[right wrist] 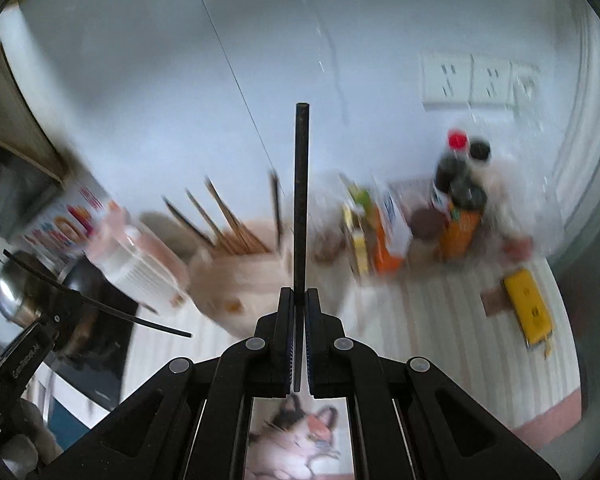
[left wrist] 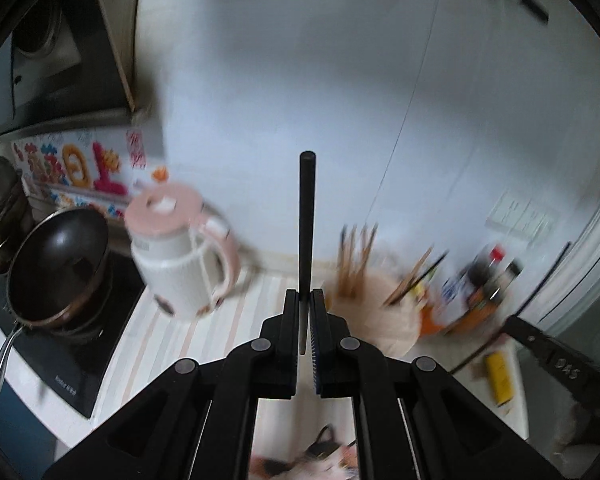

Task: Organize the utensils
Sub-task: 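Lift both black chopsticks and carry them over the beige holder, then lower both black chopsticks into the holder and open both tools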

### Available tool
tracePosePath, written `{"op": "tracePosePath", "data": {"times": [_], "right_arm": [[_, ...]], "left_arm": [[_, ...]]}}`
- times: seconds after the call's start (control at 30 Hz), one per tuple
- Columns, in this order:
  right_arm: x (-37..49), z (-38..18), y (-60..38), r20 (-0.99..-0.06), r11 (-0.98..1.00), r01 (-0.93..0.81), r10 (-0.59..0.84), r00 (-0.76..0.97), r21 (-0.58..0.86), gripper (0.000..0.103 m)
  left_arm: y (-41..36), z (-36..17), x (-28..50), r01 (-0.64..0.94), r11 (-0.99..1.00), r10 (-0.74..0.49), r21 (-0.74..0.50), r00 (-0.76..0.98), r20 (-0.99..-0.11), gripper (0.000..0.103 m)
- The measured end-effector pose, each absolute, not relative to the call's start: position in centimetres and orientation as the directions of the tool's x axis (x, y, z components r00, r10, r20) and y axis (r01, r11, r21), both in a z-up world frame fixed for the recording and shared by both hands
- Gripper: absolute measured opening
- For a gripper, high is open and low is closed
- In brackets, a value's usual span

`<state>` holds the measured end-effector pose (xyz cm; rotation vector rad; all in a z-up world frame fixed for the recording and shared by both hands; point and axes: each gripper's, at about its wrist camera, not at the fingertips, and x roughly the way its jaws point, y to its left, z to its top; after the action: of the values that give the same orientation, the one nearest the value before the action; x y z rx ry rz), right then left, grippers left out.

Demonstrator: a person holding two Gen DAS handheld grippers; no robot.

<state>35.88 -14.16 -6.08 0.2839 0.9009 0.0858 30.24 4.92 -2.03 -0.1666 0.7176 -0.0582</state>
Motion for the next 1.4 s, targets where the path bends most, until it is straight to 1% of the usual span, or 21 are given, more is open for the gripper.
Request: {"op": "tracePosePath", "data": {"times": [0.1,0.27,0.33,0.47,0.77,0.87,0.93,1.0,1.1,1.13,1.17,1.2,1.23,1.27,1.3,1.33,1.4], "right_arm": [[37.7,-3.1,-14.0,-0.722,0.958,0.023,0.198,0.663,0.284,0.005],[40.8,-0.8,-13.8,-0.673,0.958,0.013,0.193,0.714,0.288,0.005],[41.8,-0.4,-13.6,-0.659,0.958,0.012,0.188,0.728,0.286,0.005],[44.0,-0.7,-13.7,-0.65,0.953,0.013,0.196,0.735,0.302,0.005],[47.9,-4.5,-13.4,-0.696,0.95,0.018,0.216,0.685,0.312,0.005],[48.8,-5.8,-12.9,-0.72,0.953,0.004,0.226,0.657,0.302,0.005],[49.3,-6.5,-12.8,-0.731,0.953,-0.004,0.234,0.64,0.302,0.005],[49.6,-7.0,-12.9,-0.748,0.95,-0.01,0.252,0.614,0.312,0.006],[49.6,-7.4,-12.9,-0.767,0.95,-0.008,0.257,0.588,0.312,0.007],[49.4,-7.3,-12.9,-0.768,0.95,-0.009,0.257,0.587,0.312,0.011],[49.2,-7.4,-13.0,-0.769,0.951,-0.007,0.254,0.586,0.309,0.015],[49.0,-7.3,-13.1,-0.769,0.951,-0.005,0.252,0.588,0.308,0.017],[48.5,-7.2,-13.1,-0.766,0.95,-0.008,0.257,0.589,0.312,0.022],[48.1,-7.0,-13.2,-0.767,0.952,-0.005,0.249,0.592,0.305,0.025],[47.7,-6.9,-13.2,-0.766,0.954,-0.004,0.243,0.595,0.3,0.025],[47.1,-6.9,-13.2,-0.765,0.954,-0.003,0.242,0.597,0.299,0.026],[46.1,-6.9,-13.2,-0.769,0.96,0.001,0.225,0.599,0.281,0.03]], "left_arm": [[4.5,0.2,31.3,0.02,0.977,-0.149,-0.213,0.775,-0.614,0.003],[2.9,1.9,34.1,0.055,0.966,-0.197,-0.251,0.785,-0.587,0.003],[2.2,1.9,35.3,0.063,0.965,-0.206,-0.254,0.781,-0.59,0.003],[0.8,0.7,37.9,0.081,0.961,-0.234,-0.263,0.744,-0.625,0.003],[-1.6,-4.7,42.7,0.097,0.969,-0.238,-0.228,0.625,-0.744,0.003],[-1.6,-5.8,43.4,0.102,0.966,-0.25,-0.236,0.589,-0.769,0.004],[-1.5,-6.1,43.5,0.094,0.968,-0.243,-0.232,0.565,-0.788,0.004],[-1.4,-5.8,43.1,0.095,0.968,-0.243,-0.23,0.564,-0.789,0.008],[-1.2,-4.7,42.2,0.088,0.975,-0.216,-0.203,0.58,-0.785,0.008],[-1.2,-4.2,41.8,0.08,0.979,-0.197,-0.187,0.588,-0.784,0.008],[-0.9,-3.9,41.5,0.069,0.983,-0.179,-0.172,0.597,-0.782,0.013],[-0.6,-3.5,41.1,0.06,0.986,-0.161,-0.158,0.609,-0.776,0.019],[-0.3,-3.1,40.6,0.048,0.989,-0.138,-0.138,0.622,-0.771,0.042],[0.0,-3.0,40.3,0.036,0.991,-0.121,-0.127,0.63,-0.767,0.071],[0.7,-3.0,39.7,0.018,0.993,-0.1,-0.116,0.647,-0.756,0.08],[1.2,-3.0,39.2,0.005,0.994,-0.083,-0.106,0.66,-0.746,0.083],[2.0,-3.6,38.3,-0.019,0.998,-0.037,-0.068,0.673,-0.739,0.083]]}}
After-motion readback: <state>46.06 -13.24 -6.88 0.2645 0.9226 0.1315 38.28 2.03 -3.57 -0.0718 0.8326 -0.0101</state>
